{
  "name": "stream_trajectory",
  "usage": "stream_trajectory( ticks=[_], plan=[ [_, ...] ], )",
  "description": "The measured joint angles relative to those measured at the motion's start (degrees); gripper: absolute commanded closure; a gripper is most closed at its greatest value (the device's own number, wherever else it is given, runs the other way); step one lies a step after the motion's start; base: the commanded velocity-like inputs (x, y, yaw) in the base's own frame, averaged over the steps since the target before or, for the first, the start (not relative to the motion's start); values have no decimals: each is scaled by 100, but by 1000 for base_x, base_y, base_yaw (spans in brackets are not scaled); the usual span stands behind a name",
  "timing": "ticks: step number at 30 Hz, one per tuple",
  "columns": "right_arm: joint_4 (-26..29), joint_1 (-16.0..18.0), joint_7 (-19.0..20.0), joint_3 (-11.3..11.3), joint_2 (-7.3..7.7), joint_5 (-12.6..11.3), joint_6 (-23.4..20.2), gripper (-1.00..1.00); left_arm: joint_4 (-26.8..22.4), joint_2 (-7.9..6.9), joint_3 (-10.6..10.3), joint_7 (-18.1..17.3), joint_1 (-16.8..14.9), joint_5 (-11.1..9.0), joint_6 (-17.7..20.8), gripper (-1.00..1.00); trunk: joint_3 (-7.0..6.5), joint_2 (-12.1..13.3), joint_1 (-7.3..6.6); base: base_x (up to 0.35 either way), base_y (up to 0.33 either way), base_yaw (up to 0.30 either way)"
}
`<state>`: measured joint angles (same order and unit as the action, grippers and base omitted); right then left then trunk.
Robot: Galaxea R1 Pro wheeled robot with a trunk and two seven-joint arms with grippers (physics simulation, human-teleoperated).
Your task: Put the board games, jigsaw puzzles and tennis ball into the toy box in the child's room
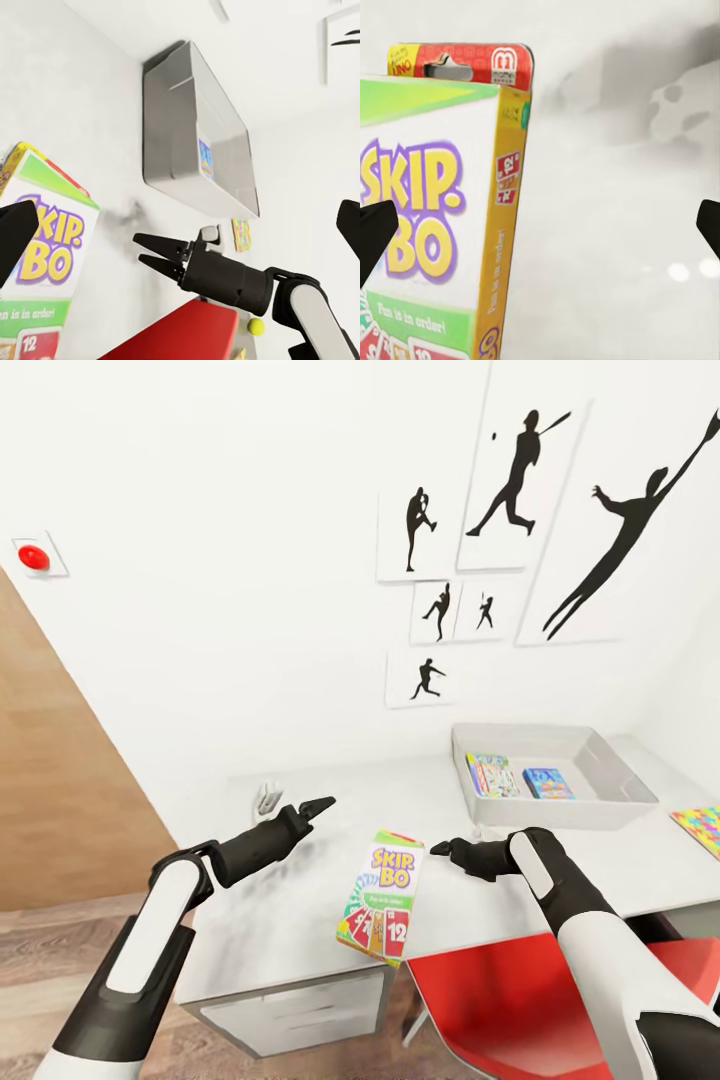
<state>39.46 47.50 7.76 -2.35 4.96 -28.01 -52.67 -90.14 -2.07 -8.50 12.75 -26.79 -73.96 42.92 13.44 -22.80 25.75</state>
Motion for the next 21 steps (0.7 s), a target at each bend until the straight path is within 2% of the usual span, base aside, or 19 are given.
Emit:
stream_trajectory(
  ticks=[21],
  plan=[
    [-1,0,15,1,0,-9,-5,-100,2,16,-41,3,10,8,-53,-100,197,0,0,0,0,0]
  ],
)
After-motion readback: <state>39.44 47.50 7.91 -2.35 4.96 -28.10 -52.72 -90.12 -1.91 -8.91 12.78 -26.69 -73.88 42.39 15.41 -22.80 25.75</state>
